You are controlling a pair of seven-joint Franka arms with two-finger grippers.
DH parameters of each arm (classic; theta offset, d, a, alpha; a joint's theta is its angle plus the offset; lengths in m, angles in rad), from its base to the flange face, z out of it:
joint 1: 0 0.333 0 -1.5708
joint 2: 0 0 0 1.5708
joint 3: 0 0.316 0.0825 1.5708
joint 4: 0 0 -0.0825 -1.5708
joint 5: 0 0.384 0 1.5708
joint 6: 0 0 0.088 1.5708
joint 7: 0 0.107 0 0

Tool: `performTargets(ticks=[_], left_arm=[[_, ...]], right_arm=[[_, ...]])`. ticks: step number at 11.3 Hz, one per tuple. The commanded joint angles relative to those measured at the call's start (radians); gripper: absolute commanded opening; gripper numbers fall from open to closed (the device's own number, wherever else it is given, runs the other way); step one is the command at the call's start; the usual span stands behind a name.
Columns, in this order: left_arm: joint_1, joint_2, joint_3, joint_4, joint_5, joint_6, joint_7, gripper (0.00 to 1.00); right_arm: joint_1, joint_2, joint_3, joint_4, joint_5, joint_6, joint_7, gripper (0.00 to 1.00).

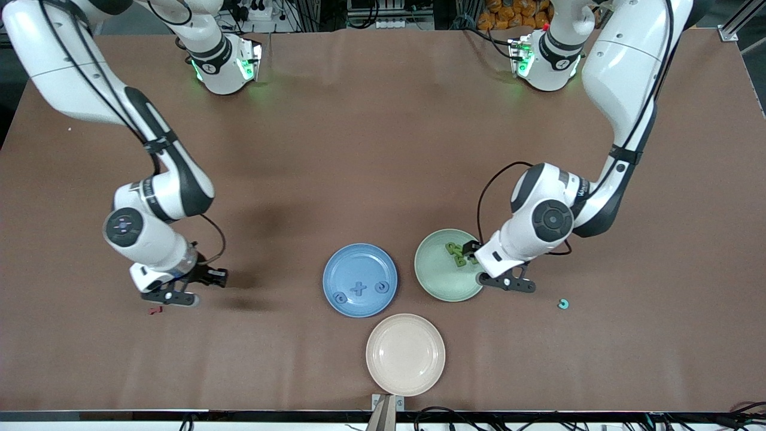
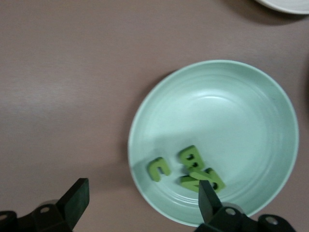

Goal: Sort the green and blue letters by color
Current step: 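Place the Z on the green plate while the right gripper places E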

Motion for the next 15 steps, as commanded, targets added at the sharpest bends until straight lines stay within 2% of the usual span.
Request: performTargets(ticks=[1, 3, 5, 6, 8, 9, 10, 12, 15], left_arm=[[0.091, -0.013, -0.002, -0.015, -0.014, -0.021, 0.096, 1.0], [0.174, -0.003, 0.001, -0.028, -0.013, -0.022, 0.113, 1.0], [0.249, -0.01, 0.003, -0.041, 0.048, -0.022, 0.113, 1.0], [0.3, -0.012, 0.003, -0.042, 0.088, -0.022, 0.116, 1.0], [0.35, -0.012, 0.004, -0.051, 0.144, -0.022, 0.154, 1.0], [0.367, -0.033, 0.004, -0.057, 0.145, -0.024, 0.166, 1.0], [0.39, -0.049, 0.006, -0.063, 0.145, -0.025, 0.197, 1.0], [0.401, -0.116, 0.033, -0.104, 0.145, -0.025, 0.245, 1.0], [0.389, -0.237, 0.035, -0.193, 0.142, -0.03, 0.233, 1.0]], right_arm=[[0.157, 0.025, -0.005, 0.138, 0.049, -0.106, 0.278, 0.0], [0.196, 0.049, -0.005, 0.19, 0.19, -0.119, 0.336, 0.0], [0.254, 0.069, -0.005, 0.222, 0.32, -0.108, 0.416, 0.0], [0.311, 0.097, -0.01, 0.276, 0.348, -0.085, 0.524, 0.0], [0.401, 0.183, -0.013, 0.378, 0.346, -0.01, 0.778, 0.0], [0.411, 0.204, -0.018, 0.393, 0.35, 0.022, 0.829, 0.33], [0.414, 0.21, -0.018, 0.391, 0.349, 0.039, 0.869, 0.99], [0.422, 0.211, -0.031, 0.388, 0.335, 0.041, 0.875, 1.0], [0.406, 0.207, -0.048, 0.384, 0.239, 0.027, 0.852, 1.0]])
